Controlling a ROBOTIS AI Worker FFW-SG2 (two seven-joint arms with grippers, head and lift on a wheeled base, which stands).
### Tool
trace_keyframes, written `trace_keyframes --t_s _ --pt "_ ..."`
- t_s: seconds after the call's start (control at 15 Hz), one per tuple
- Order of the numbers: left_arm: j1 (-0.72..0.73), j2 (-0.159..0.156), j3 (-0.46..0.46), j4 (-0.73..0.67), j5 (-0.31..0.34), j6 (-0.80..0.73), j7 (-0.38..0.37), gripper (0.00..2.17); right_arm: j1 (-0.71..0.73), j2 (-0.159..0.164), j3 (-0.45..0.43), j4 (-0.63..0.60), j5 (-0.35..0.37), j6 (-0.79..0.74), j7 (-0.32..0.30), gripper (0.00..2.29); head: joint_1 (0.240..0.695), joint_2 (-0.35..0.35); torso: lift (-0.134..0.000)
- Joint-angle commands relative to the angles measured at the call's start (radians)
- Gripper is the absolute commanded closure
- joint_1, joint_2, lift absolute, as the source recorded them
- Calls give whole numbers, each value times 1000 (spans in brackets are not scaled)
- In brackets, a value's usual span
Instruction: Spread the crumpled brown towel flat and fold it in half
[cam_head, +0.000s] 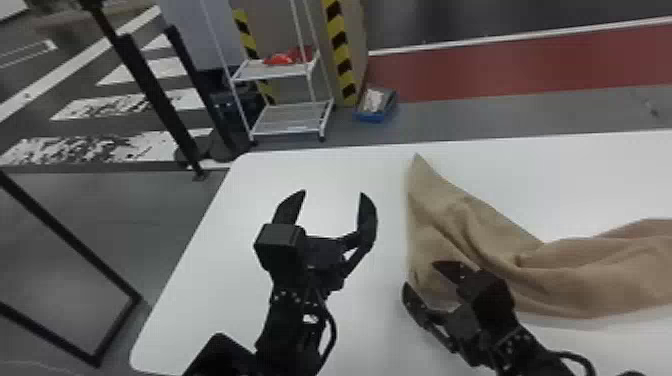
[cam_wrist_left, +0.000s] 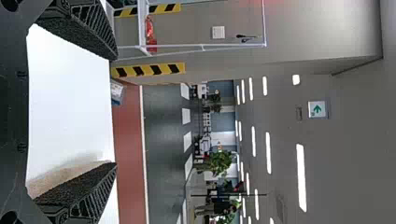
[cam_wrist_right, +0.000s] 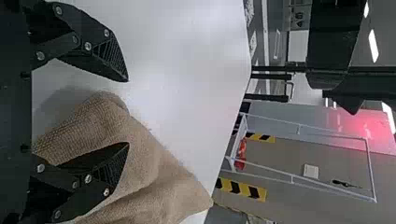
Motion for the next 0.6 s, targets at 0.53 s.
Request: trace_keyframes --t_s 0.53 --pt "-5 -6 6 8 -3 3 -1 73 -10 -1 -6 -17 18 53 0 1423 695 314 -125"
